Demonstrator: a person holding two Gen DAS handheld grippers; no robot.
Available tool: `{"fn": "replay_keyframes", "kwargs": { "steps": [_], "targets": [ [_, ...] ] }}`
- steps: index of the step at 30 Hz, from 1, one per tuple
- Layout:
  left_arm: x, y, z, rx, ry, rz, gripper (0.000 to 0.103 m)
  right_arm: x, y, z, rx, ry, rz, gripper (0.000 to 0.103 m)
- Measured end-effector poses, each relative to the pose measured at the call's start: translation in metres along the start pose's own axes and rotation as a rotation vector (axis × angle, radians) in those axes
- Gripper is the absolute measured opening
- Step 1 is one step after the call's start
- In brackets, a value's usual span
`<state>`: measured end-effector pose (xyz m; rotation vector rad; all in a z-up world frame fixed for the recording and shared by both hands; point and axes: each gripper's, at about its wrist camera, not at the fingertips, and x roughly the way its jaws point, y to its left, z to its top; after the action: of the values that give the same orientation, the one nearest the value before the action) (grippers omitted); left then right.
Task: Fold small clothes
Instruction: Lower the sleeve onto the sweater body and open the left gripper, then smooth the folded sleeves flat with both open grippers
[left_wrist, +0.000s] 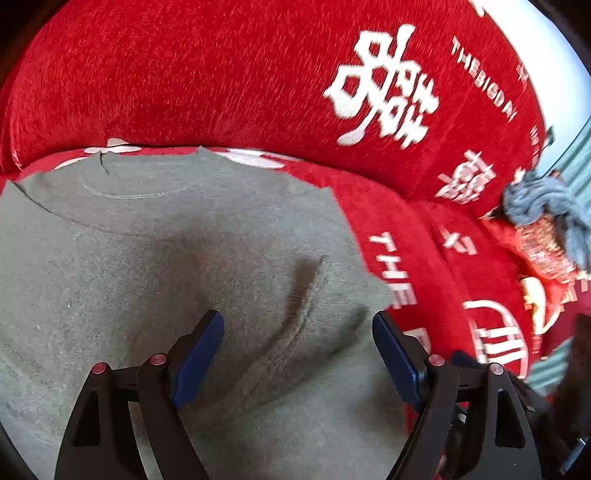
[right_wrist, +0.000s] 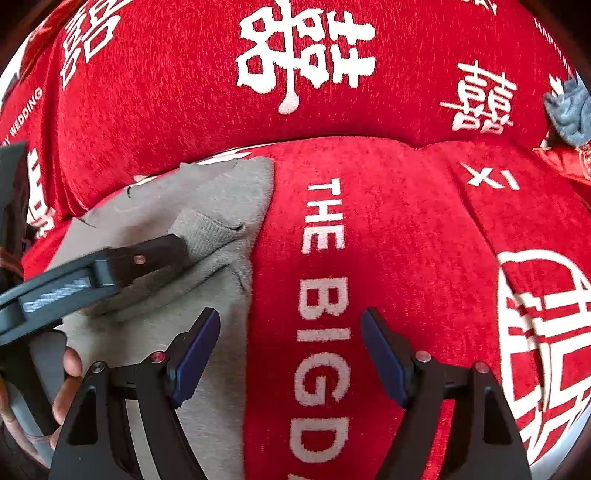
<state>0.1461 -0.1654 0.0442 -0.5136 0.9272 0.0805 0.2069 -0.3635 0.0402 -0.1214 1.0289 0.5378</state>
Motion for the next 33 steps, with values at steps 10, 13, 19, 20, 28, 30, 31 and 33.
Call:
{"fn": "replay_keyframes", "kwargs": {
  "steps": [10,13,19,20,28,30,31,33],
  "targets": [
    [-0.038,0.044,0.005,0.005,-0.036,0.128,0.083,0.014,0.004,0.017,0.181,-0.004,0.207,0.081],
    [-0.034,0.056,-0.003,-0.028,-0.010,0.139,0.083,0.028,0.032,0.047,0.127,0.021,0.154,0.081],
    [-0.036,0.053,-0.026,0.038,0.015,0.130,0.083,0.047,0.078,0.055,-0.281,0.118,-0.246,0.081],
    [-0.038,0.051,-0.029,0.049,0.019,0.115,0.083,0.041,0.072,0.049,-0.293,0.118,-0.256,0.081],
    [-0.032,0.027,-0.038,0.123,0.039,0.092,0.083,-0.012,0.023,0.037,-0.095,0.051,-0.164,0.081],
    [-0.030,0.023,-0.039,0.137,0.040,0.104,0.083,-0.016,0.027,0.049,-0.041,0.006,-0.124,0.081],
    [-0.029,0.022,-0.040,0.143,0.038,0.110,0.083,-0.013,0.034,0.056,-0.038,-0.010,-0.105,0.081],
    [-0.028,0.020,-0.043,0.158,0.036,0.126,0.083,0.000,0.054,0.069,-0.054,0.001,-0.080,0.081]
  ]
}}
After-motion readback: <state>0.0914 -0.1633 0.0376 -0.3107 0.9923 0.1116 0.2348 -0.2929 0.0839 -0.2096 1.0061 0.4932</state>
